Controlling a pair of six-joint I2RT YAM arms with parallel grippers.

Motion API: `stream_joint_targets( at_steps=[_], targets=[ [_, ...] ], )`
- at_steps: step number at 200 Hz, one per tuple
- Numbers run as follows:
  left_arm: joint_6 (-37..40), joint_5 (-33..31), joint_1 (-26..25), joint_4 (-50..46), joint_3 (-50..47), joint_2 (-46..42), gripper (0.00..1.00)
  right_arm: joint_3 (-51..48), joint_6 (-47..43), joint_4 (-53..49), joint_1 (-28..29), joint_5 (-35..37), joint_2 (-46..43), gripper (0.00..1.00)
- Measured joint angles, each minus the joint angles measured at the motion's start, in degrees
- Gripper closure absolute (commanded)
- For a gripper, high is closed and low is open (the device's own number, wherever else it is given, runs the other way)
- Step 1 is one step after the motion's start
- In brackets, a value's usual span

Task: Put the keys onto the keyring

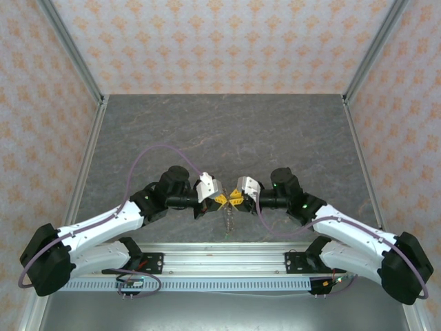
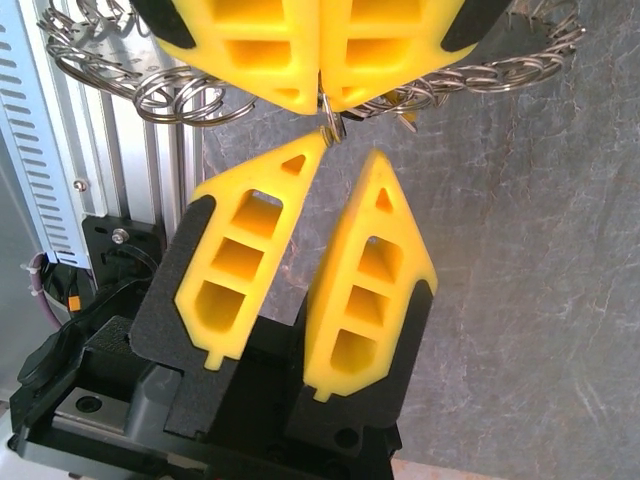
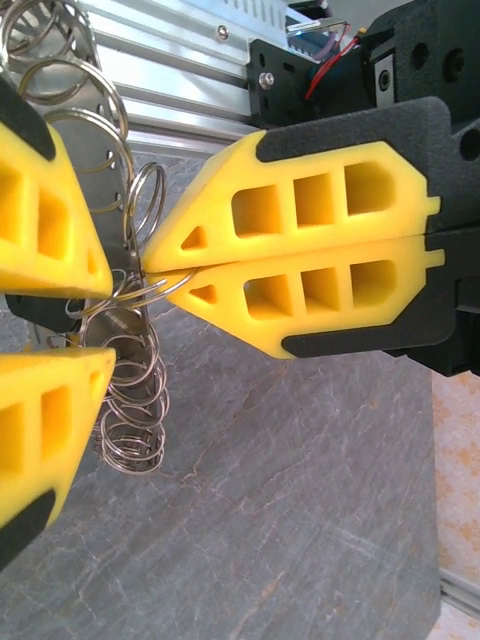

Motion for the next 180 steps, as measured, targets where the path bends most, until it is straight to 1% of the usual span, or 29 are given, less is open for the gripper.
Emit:
stream_joint_targets(
  at_steps=[19, 113, 133, 146, 154, 169, 180],
  targets=[
    [0.0, 0.0, 0.02, -0.22, 0.15, 0.2, 1.0, -0.22, 0.0, 0.24, 0.0, -0.02, 0.04, 0.78],
    [-0.61, 0.52, -0.02, -0.52, 0.28, 0.15, 1.0, -0.96, 0.5, 3.28, 0.02, -1.88, 0.02, 0.76],
    [-0.61, 0.72, -0.02, -0.5, 0.28, 0.13, 1.0, -1.05, 0.87, 4.2, 0.0, -2.82, 0.02, 0.84],
    [-0.66, 0.7, -0.02, -0.28, 0.28, 0.13, 1.0, -1.05, 0.61, 4.37, 0.02, -3.02, 0.02, 0.94],
    [-0.7, 0.57, -0.02, -0.11, 0.28, 0.04, 1.0, -1.05, 0.98, 4.31, 0.04, -2.97, 0.02, 0.99],
    [-0.9, 0.17, -0.02, -0.13, 0.26, -0.17, 1.0, -1.03, 0.68, 4.2, 0.02, -2.93, 0.02, 1.0],
    [-0.9, -0.09, -0.02, -0.17, 0.24, -0.24, 0.97, -1.03, 0.55, 4.13, 0.02, -2.95, -0.04, 1.0]
  ],
)
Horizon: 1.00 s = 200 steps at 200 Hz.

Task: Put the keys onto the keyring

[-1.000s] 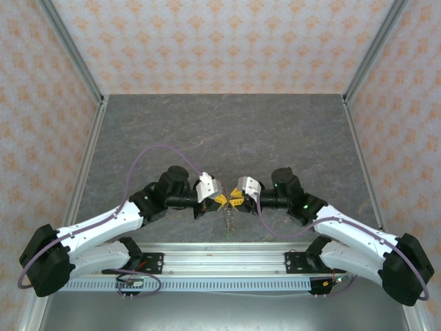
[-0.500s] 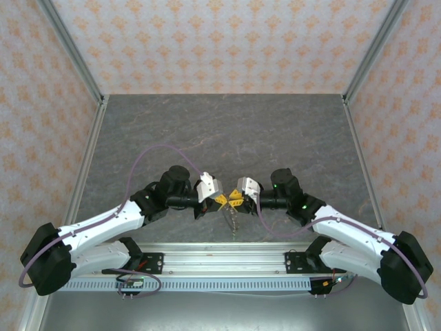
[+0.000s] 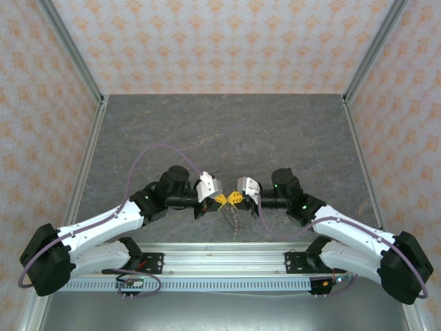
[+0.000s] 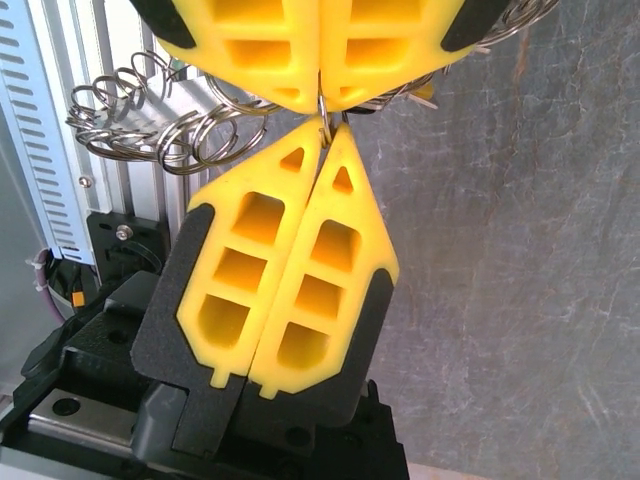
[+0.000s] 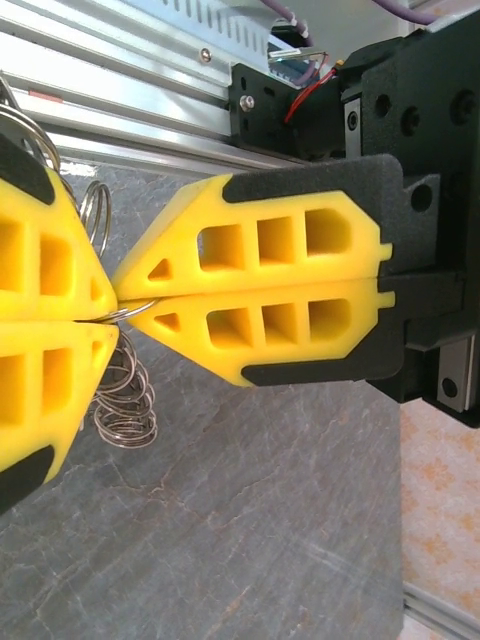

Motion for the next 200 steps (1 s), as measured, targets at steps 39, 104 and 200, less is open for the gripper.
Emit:
stream_joint_targets(
  at_steps=[39, 104, 200],
  targets=[
    [0.52, -1.11, -0.09, -0.46, 0.28, 0.22, 0.9, 2.27, -0.85, -4.79, 0.0, 0.28, -0.35, 1.0],
    [1.55, -1.44, -0.39, -2.27, 2.34, 3.76, 0.9, 8.59, -4.33, -17.9, 0.0, 3.48, -0.07, 1.0],
    [2.45, -1.4, -0.37, -3.45, 3.45, 7.8, 0.92, 12.44, -7.43, -23.98, 2.67, 10.14, 3.96, 1.0]
  ],
)
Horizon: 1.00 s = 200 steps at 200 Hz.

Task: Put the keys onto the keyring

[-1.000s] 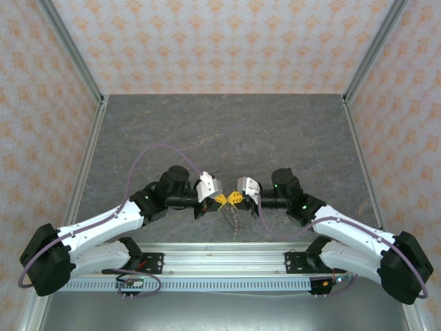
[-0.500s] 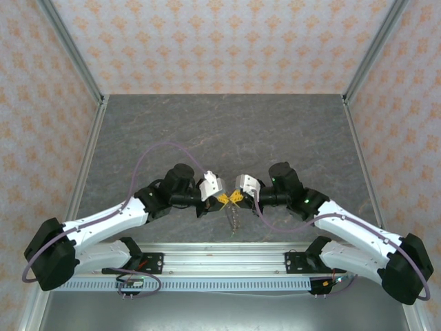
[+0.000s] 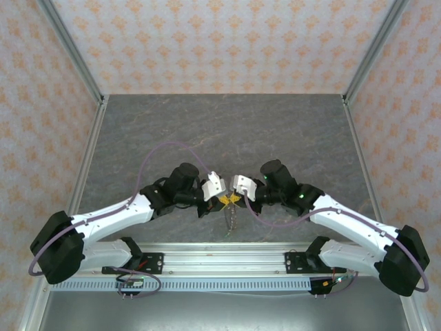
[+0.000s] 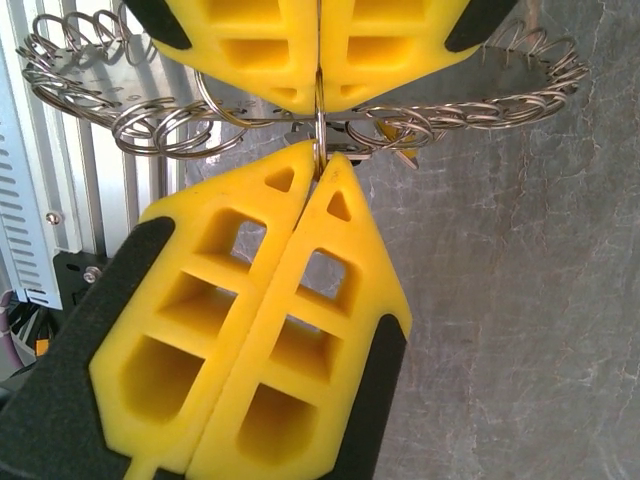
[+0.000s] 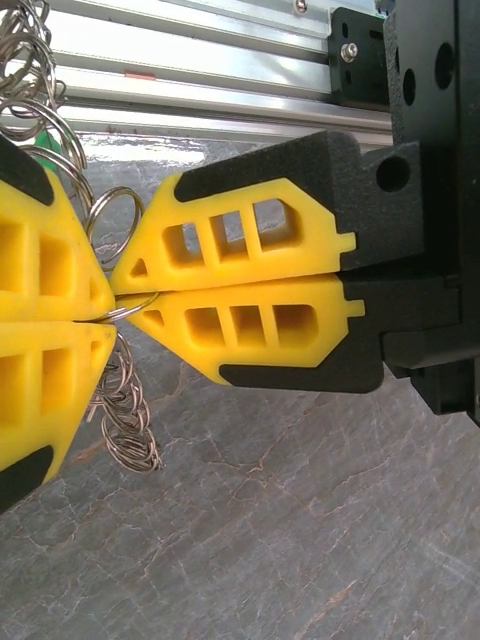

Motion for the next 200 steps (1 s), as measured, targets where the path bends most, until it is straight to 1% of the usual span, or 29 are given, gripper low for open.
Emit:
stream_joint_targets(
  at_steps=[44, 51, 66, 103, 113, 138, 156, 200],
  targets=[
    [-0.66, 0.26, 0.04, 2.62, -0.33, 2.16, 0.91, -2.21, 1.49, 4.15, 0.0, 0.17, 0.15, 1.0],
    [-0.72, 0.26, 0.04, 2.82, -0.48, 2.25, 0.93, -2.71, 1.77, 4.98, 0.0, 0.17, 0.15, 1.0],
    [-1.11, 0.2, 0.04, 2.99, -0.57, 2.51, 1.0, -3.54, 2.36, 6.23, 0.0, 0.17, 0.15, 1.0],
    [-1.62, 0.2, 0.15, 4.11, -1.31, 2.67, 1.0, -4.74, 3.48, 8.09, -0.02, 0.17, 0.11, 1.0],
    [-1.77, 0.2, 0.15, 4.44, -1.55, 2.64, 1.0, -5.16, 3.74, 8.7, -0.04, 0.15, -0.07, 0.96],
    [-2.03, 0.24, 0.15, 5.7, -2.05, 2.4, 1.0, -7.26, 5.05, 11.52, -0.85, -0.74, -1.4, 0.9],
    [-2.19, 0.46, 0.15, 6.86, -2.05, 1.97, 1.0, -8.66, 6.51, 14.12, -2.14, -2.73, -2.34, 0.86],
    [-2.49, 1.03, 0.15, 8.26, -2.05, 1.2, 1.0, -10.47, 8.33, 18.21, -4.59, -7.21, -3.06, 0.84]
  ],
)
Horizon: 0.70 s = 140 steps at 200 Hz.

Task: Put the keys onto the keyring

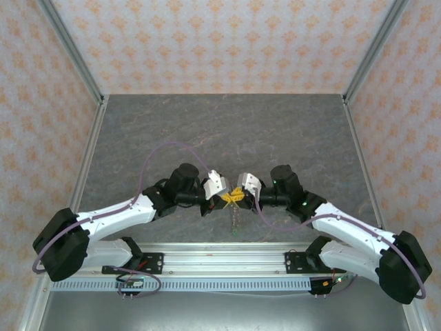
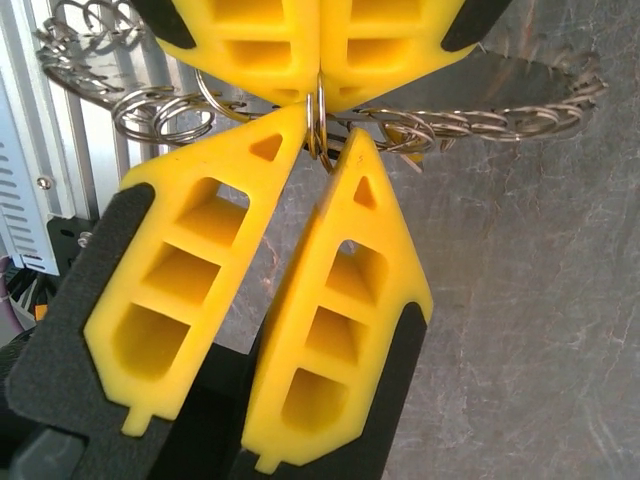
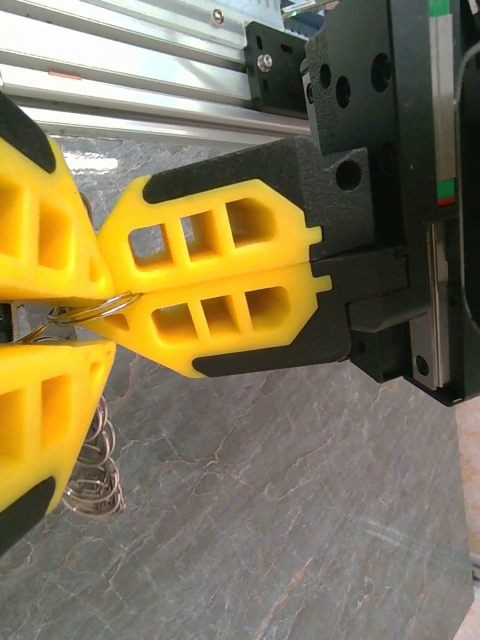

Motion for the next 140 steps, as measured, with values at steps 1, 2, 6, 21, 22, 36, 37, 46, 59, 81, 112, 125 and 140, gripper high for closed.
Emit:
stream_joint_targets(
  at_steps=[1, 2, 6, 21, 22, 36, 37, 46, 59, 81, 112, 125, 140],
  targets=[
    [0.0, 0.02, 0.0, 0.0, 0.0, 0.0, 1.0, -0.07, 0.09, 0.04, 0.0, -0.04, 0.0, 0.84],
    [-0.02, 0.04, 0.0, 0.0, 0.0, 0.0, 1.0, -0.09, 0.13, 0.11, -0.02, -0.09, 0.0, 0.84],
    [-0.13, 0.11, 0.0, -0.02, 0.0, 0.0, 1.0, -0.24, 0.13, 0.33, -0.15, -0.31, -0.02, 0.84],
    [-0.26, 0.44, 0.0, -0.02, 0.0, -0.02, 1.0, -0.79, 0.37, 1.18, -0.37, -0.92, -0.13, 0.83],
    [-0.28, 0.46, 0.0, -0.04, 0.0, -0.02, 1.0, -0.81, 0.39, 1.25, -0.37, -0.96, -0.13, 0.83],
    [-0.74, 0.52, 0.0, -0.07, 0.0, -0.11, 1.0, -1.11, 0.55, 1.92, -0.59, -1.29, -0.13, 0.82],
    [-0.76, 0.52, 0.0, -0.07, 0.0, -0.11, 1.0, -1.16, 0.55, 1.99, -0.57, -1.33, -0.13, 0.82],
    [-0.96, 0.55, 0.0, -0.07, 0.0, -0.17, 1.0, -1.38, 0.66, 2.58, -0.66, -1.46, -0.15, 0.8],
    [-1.05, 0.57, 0.0, -0.24, 0.0, -0.37, 1.0, -1.79, 0.74, 3.41, -0.79, -1.51, -0.15, 0.79],
    [-1.09, 0.66, 0.0, -0.46, 0.0, -0.61, 1.0, -1.97, 0.94, 4.02, -0.96, -1.73, -0.2, 0.78],
    [-1.2, 0.68, 0.13, -0.52, 0.0, -1.11, 1.0, -2.08, 0.96, 4.63, -1.6, -2.56, -0.22, 0.77],
    [-1.2, 0.7, 0.22, -0.5, 0.0, -1.25, 1.0, -2.08, 0.96, 4.83, -1.92, -2.95, -0.22, 0.76],
    [-1.2, 0.72, 0.22, -0.5, 0.0, -1.46, 1.0, -2.08, 0.94, 4.83, -2.23, -3.48, -0.24, 0.77]
  ],
)
